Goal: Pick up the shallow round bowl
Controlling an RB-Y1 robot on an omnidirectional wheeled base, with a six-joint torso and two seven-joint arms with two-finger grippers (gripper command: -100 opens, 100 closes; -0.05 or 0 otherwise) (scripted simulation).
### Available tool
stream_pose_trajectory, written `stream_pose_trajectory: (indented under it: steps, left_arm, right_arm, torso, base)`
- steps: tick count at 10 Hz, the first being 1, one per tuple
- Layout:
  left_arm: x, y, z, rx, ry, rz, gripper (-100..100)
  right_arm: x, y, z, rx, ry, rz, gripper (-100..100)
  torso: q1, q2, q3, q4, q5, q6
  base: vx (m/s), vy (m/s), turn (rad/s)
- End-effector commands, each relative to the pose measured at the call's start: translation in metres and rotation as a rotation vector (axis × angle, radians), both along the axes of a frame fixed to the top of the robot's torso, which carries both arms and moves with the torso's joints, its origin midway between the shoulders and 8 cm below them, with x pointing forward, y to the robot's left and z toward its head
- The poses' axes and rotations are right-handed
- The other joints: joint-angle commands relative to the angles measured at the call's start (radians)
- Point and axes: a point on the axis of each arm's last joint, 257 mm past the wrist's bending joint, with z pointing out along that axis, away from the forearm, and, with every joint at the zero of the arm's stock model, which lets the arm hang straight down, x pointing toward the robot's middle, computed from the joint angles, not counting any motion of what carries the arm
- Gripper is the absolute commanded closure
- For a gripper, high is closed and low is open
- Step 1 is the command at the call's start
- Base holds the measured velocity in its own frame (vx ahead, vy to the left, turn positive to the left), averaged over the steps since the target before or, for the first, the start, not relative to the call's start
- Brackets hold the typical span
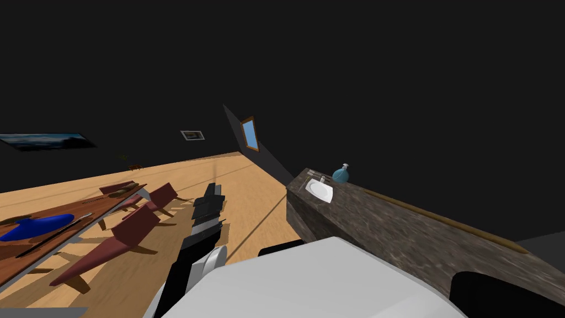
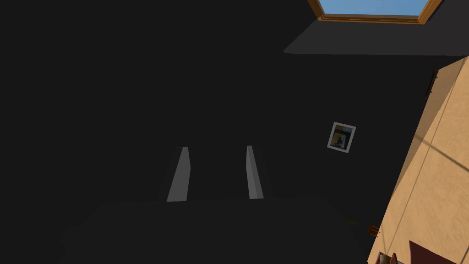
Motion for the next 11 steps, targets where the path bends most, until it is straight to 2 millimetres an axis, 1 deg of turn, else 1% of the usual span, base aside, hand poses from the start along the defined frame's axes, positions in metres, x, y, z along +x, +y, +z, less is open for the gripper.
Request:
stream_pose_trajectory:
  steps: [1,2,3,4,5,7,8,9,11]
  left_arm:
    - [0.0,0.0,0.0,0.0,0.0,0.0,0]
    - [0.0,0.0,0.0,0.0,0.0,0.0,0]
    - [0.0,0.0,0.0,0.0,0.0,0.0,0]
    - [0.0,0.0,0.0,0.0,0.0,0.0,0]
    - [0.0,0.0,0.0,0.0,0.0,0.0,0]
    - [0.0,0.0,0.0,0.0,0.0,0.0,0]
    - [0.0,0.0,0.0,0.0,0.0,0.0,0]
    - [0.0,0.0,0.0,0.0,0.0,0.0,0]
    - [0.0,0.0,0.0,0.0,0.0,0.0,0]
  right_arm:
    - [0.012,0.007,-0.009,0.018,-0.026,-0.003,-100]
    - [0.018,0.013,-0.017,0.036,-0.044,-0.004,-100]
    - [0.013,0.008,-0.011,0.022,-0.033,-0.004,-100]
    - [0.014,0.009,-0.012,0.026,-0.035,-0.004,0]
    - [0.005,0.014,-0.022,0.024,-0.034,-0.012,-100]
    - [-0.002,0.02,-0.034,0.024,-0.034,-0.02,-100]
    - [-0.001,0.019,-0.029,0.025,-0.035,-0.019,-100]
    - [-0.001,0.019,-0.03,0.024,-0.034,-0.018,100]
    - [-0.002,0.02,-0.03,0.026,-0.034,-0.018,100]
  torso:
    - [0.0,0.0,0.0,0.0,0.0,0.0]
    - [0.001,0.0,0.0,0.0,0.0,0.0]
    - [0.001,0.0,0.0,0.0,0.0,0.0]
    - [0.002,0.001,0.001,0.0,0.001,0.0]
    - [0.003,0.002,0.001,0.0,0.001,0.0]
    - [0.0,0.002,0.001,0.0,0.0,0.0]
    - [0.0,0.002,0.002,0.001,0.0,0.0]
    - [0.002,0.003,0.002,0.001,0.0,0.0]
    - [0.003,0.003,0.002,0.001,0.001,0.0]
  base:
    - [0.027,-0.032,0.033]
    - [0.032,-0.039,0.057]
    - [0.015,-0.019,0.015]
    - [0.0,0.0,0.0]
    - [0.01,-0.035,0.058]
    - [0.009,-0.062,0.063]
    - [0.0,-0.025,0.007]
    - [0.0,-0.005,0.0]
    - [0.0,0.0,0.0]
